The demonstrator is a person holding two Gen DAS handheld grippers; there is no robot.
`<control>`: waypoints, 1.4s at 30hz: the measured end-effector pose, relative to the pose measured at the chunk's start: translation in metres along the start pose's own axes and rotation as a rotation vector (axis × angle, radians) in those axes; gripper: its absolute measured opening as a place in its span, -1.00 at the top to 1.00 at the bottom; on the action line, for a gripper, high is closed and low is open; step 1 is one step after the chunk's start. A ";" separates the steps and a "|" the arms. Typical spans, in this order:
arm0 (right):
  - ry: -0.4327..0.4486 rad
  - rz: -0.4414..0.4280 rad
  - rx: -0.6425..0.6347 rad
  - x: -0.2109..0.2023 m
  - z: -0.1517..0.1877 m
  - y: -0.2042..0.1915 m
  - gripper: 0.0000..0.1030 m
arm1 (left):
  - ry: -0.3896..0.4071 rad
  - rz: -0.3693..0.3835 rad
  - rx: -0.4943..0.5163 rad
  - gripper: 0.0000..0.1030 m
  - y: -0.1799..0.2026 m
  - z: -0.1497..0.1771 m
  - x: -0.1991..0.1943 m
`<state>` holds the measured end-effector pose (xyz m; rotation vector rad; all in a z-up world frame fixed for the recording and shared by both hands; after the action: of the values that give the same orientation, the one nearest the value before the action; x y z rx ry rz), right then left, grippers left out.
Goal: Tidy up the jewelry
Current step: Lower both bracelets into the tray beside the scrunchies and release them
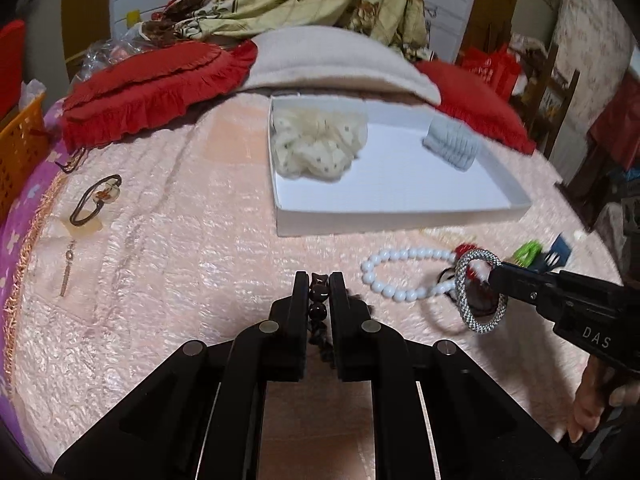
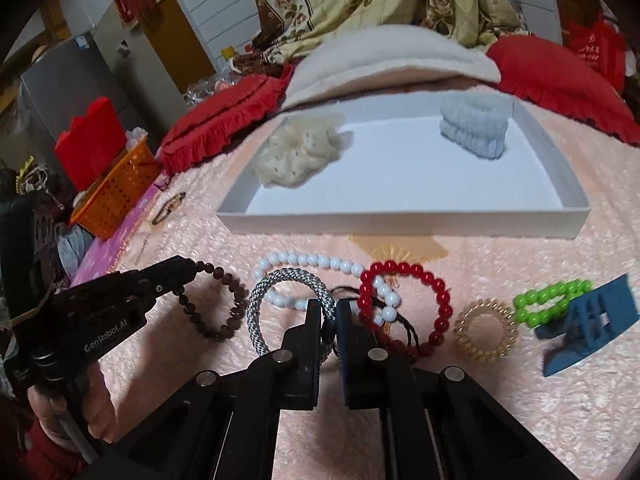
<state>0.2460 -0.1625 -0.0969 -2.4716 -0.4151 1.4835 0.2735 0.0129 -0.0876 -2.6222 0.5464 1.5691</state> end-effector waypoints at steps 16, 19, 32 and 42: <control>0.102 0.049 0.017 -0.032 -0.067 0.004 0.87 | 0.147 0.105 0.016 0.83 0.027 -0.082 -0.043; 0.093 0.029 0.071 -0.022 -0.080 0.015 0.87 | 0.131 0.113 0.008 0.83 0.029 -0.102 -0.027; -0.029 0.008 0.195 0.057 -0.100 0.042 0.87 | 0.007 0.020 -0.067 0.83 -0.009 -0.108 0.055; -0.052 0.036 0.215 0.067 -0.107 0.042 0.79 | 0.032 0.033 -0.092 0.07 -0.016 -0.103 0.036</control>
<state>0.3754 -0.1834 -0.1164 -2.2889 -0.2087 1.5217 0.3814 -0.0038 -0.0707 -2.7235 0.5342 1.6014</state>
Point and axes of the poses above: each gripper's, at about its wrist camera, not at the fingertips, and x roughly the way its jaws point, y to its right, z to its underside, the point moved 6 cm from there along x, roughly the way its jaws point, and after that the axes turned 11 degrees about -y, right-handed, at the moved point
